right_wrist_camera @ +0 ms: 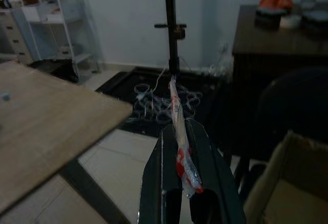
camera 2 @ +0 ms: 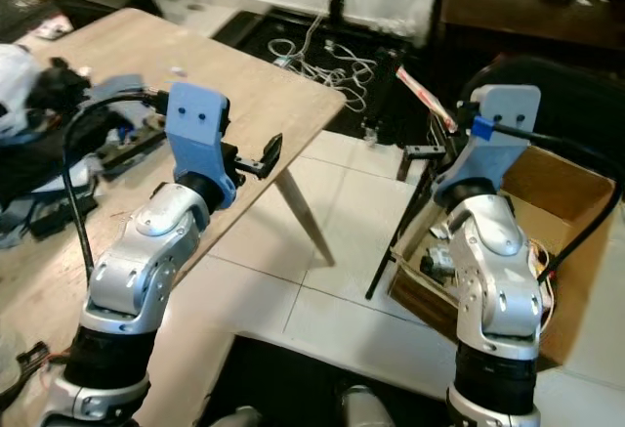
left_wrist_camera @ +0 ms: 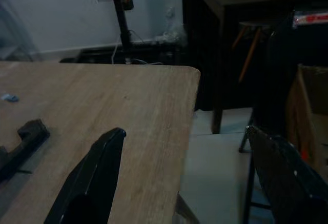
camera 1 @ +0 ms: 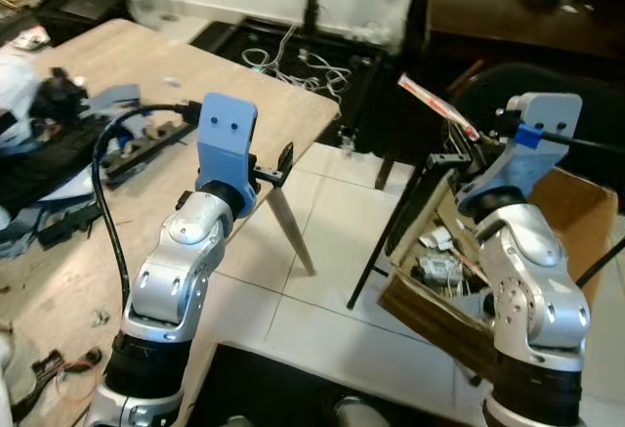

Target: Picking trash to rubbish bin

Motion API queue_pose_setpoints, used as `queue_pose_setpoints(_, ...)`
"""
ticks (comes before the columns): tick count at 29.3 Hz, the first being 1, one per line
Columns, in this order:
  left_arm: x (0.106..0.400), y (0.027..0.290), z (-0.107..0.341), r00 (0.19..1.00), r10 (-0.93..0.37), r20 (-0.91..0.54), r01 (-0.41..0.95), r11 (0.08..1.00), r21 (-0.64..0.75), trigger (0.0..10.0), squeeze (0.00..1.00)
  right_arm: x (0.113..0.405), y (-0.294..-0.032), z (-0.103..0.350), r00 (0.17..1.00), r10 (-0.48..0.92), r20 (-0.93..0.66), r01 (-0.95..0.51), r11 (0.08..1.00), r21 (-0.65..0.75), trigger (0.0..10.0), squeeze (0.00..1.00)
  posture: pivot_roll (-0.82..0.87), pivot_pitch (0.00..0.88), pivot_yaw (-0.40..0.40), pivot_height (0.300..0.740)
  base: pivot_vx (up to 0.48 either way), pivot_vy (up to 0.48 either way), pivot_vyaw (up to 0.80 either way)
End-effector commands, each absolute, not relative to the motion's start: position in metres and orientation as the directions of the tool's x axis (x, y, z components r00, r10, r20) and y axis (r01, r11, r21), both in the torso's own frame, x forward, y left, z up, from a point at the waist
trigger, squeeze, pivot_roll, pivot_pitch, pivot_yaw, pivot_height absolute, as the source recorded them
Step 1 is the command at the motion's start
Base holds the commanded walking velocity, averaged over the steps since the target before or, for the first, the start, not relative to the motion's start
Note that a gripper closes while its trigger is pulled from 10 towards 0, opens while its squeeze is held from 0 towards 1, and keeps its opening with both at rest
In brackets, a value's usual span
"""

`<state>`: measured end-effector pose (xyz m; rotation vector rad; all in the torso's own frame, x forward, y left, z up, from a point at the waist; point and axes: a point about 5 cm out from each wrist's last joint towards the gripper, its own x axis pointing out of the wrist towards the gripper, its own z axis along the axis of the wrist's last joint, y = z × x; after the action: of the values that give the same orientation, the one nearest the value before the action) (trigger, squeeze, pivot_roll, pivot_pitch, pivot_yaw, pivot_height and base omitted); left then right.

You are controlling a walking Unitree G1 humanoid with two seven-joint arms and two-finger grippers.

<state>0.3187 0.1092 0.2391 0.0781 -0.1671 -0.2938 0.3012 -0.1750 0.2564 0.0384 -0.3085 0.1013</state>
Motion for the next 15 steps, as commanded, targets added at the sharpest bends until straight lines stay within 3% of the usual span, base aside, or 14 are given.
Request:
queue_pose_setpoints(1,0.3181,0.1083,0.2335,0.943,-0.301,0.141,0.287,0.952,0.112,10.0,0.00,0.3004,-0.1780,0.2530,0.955,0.075,0.287,-0.081,0.997,0.009,10.0,0.00,-0.02,0.194,0.038,0.740,0.000,0.000,-0.80)
queue_pose_setpoints(15,0.3172,0.1044,0.2261,0.939,-0.331,0.096,0.327,0.944,0.053,10.0,0.00,0.2999,-0.1823,0.2436,0.969,0.049,0.244,-0.053,0.999,0.011,10.0,0.00,-0.02,0.201,0.041,0.740,0.000,0.000,-0.80)
